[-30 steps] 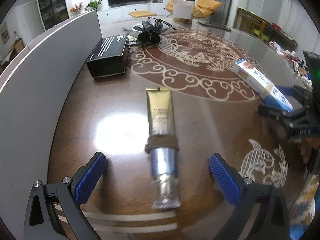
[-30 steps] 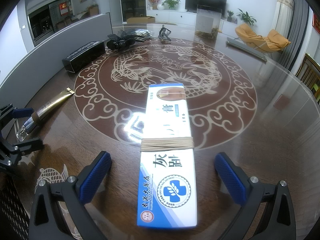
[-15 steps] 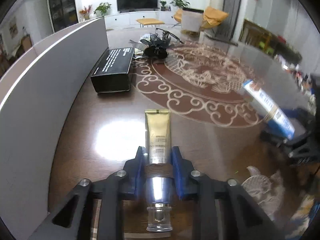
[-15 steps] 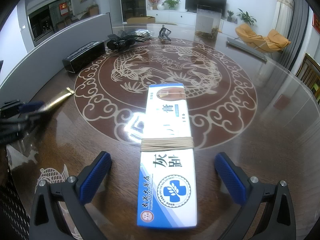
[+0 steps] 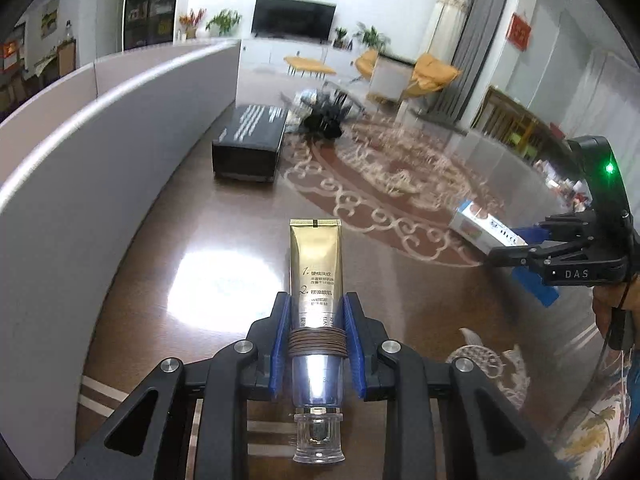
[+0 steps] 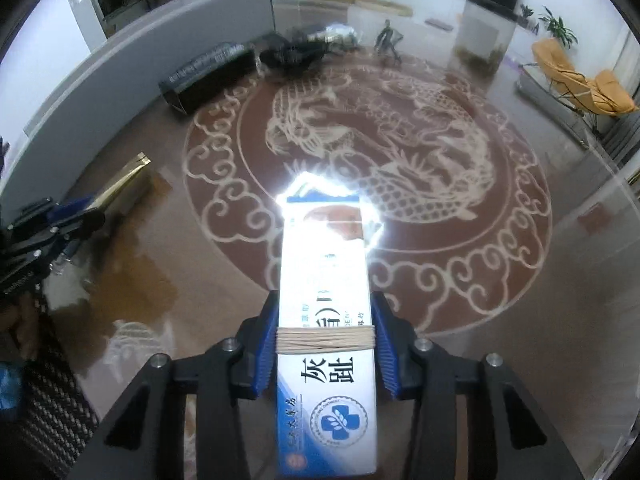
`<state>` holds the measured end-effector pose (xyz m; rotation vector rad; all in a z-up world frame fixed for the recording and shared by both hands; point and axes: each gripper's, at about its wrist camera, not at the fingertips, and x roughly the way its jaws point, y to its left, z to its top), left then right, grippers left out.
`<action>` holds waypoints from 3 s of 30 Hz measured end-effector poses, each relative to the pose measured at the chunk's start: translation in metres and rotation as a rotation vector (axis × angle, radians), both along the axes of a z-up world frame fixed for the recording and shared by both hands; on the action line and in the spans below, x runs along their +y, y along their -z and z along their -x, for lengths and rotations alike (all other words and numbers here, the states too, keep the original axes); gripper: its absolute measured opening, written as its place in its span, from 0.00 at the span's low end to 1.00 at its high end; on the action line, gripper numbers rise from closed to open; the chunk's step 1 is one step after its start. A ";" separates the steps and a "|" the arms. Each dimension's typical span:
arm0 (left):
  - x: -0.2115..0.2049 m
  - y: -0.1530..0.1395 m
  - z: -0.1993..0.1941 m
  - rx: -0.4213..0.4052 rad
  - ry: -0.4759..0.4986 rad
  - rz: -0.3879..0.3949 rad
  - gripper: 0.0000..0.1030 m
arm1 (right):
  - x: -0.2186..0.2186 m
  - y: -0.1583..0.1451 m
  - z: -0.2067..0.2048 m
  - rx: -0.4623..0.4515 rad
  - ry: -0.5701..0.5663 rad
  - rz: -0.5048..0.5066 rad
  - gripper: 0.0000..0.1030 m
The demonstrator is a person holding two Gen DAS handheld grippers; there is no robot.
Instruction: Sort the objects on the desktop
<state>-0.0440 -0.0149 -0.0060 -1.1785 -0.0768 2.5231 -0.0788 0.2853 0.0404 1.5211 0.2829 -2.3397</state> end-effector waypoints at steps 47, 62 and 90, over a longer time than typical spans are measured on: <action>-0.245 -0.103 0.019 0.064 -0.557 -0.021 0.80 | -0.269 -0.102 0.085 0.360 -0.330 0.312 1.00; 0.040 -0.058 -0.017 0.094 -0.037 0.025 1.00 | 0.036 0.022 -0.019 0.241 0.129 -0.009 1.00; 0.055 0.030 0.010 -0.041 -0.034 0.220 1.00 | 0.051 0.031 -0.031 0.196 0.177 0.031 1.00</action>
